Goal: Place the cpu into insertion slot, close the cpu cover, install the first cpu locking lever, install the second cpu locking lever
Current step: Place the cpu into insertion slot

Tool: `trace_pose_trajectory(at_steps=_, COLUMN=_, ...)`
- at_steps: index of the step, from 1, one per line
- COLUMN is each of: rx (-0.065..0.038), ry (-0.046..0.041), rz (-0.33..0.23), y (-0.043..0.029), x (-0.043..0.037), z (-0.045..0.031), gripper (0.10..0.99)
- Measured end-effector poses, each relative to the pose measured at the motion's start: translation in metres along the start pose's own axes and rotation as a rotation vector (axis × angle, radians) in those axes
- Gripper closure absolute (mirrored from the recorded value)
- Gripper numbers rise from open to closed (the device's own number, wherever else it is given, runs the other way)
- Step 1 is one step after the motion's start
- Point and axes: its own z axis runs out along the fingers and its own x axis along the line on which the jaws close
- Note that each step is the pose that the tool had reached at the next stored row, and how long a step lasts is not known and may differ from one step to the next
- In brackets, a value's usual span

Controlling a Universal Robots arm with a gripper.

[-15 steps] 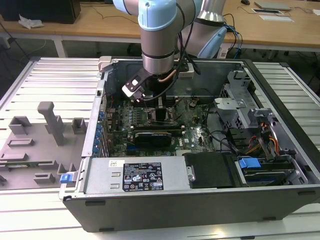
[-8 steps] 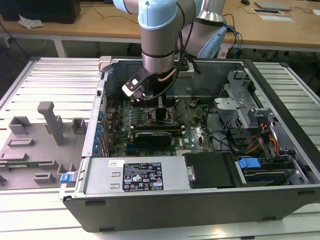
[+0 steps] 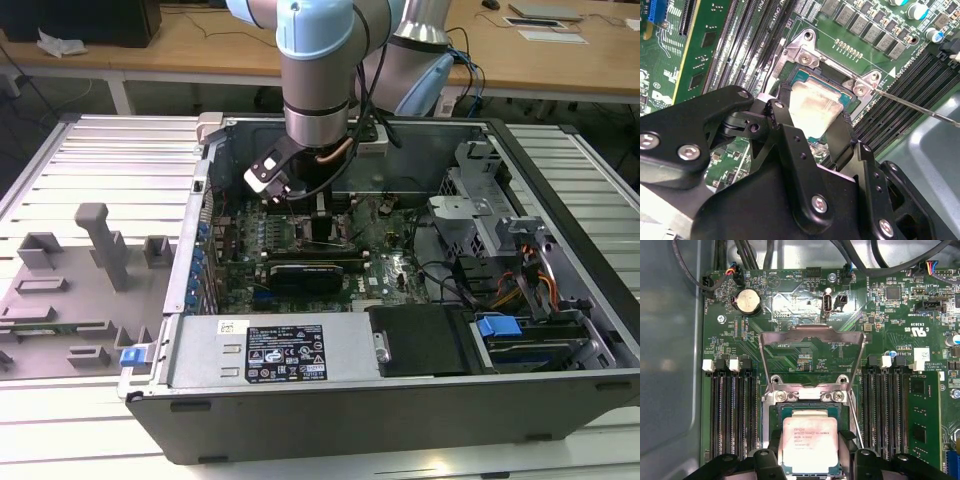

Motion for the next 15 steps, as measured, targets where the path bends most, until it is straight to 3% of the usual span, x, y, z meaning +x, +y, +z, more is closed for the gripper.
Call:
trace_pose_trajectory(at_steps=7, rx=0.000, ry=-0.0001, rz=0.000, y=0.0000, x=0.0000, z=0.0000, gripper=0.541)
trace_pose_trajectory(at_steps=8, rx=0.000, ry=-0.0001, rz=0.000, y=0.0000, x=0.0000, z=0.0000, gripper=0.478)
trace_pose_trajectory(at_steps=9, rx=0.000, ry=-0.0001, rz=0.000, y=0.0000, x=0.0000, z=0.0000, gripper=0.478)
trace_pose_trajectory(at_steps=15, rx=0.000, ry=-0.0001, rz=0.000, y=0.0008, x=0.0002, z=-0.0092, gripper=0.478)
